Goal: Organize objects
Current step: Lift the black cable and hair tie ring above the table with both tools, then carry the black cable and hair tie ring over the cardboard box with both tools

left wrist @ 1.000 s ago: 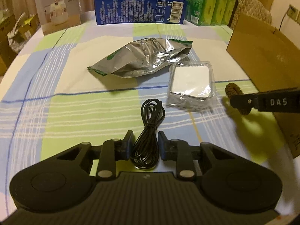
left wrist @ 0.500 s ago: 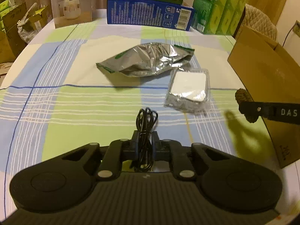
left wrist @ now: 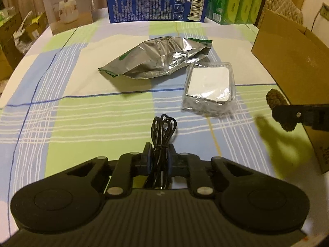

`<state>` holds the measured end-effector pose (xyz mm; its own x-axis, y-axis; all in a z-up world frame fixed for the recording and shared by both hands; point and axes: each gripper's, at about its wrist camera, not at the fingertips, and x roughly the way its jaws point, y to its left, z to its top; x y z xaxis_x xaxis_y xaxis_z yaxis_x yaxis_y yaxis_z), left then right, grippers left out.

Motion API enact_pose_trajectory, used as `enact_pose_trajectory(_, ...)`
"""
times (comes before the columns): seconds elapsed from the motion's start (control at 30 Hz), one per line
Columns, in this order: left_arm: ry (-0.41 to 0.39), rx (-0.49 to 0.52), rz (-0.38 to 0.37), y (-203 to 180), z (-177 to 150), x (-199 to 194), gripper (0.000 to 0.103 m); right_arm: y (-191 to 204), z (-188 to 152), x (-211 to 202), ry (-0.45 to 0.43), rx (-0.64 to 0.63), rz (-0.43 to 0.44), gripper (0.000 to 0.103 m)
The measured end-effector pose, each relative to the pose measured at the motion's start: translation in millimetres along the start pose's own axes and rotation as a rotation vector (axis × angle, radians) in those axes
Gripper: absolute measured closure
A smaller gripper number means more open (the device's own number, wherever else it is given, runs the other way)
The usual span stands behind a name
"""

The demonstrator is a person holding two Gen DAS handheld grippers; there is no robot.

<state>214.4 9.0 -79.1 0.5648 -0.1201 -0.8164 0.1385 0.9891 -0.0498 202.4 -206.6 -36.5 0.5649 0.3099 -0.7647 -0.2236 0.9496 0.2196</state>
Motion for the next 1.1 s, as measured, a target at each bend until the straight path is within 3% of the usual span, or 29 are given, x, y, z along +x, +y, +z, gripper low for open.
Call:
enact_pose_trajectory(0.37,-0.044,-0.124,-0.051,2,7,-31,0.092,11,0,-17,-0.029,-0.021,0.014,0.088)
enact_pose_trajectory(0.73,-0.127,-0.189,-0.070,-14,15,-107,0.092,37,4,-103,-0.131,-0.086,0.042,0.088)
enact_pose_trajectory(1.1,-0.198,-0.177,-0.115,-59,1,-179,0.092,27,-19,-175,-0.189,-0.096,0.027,0.088)
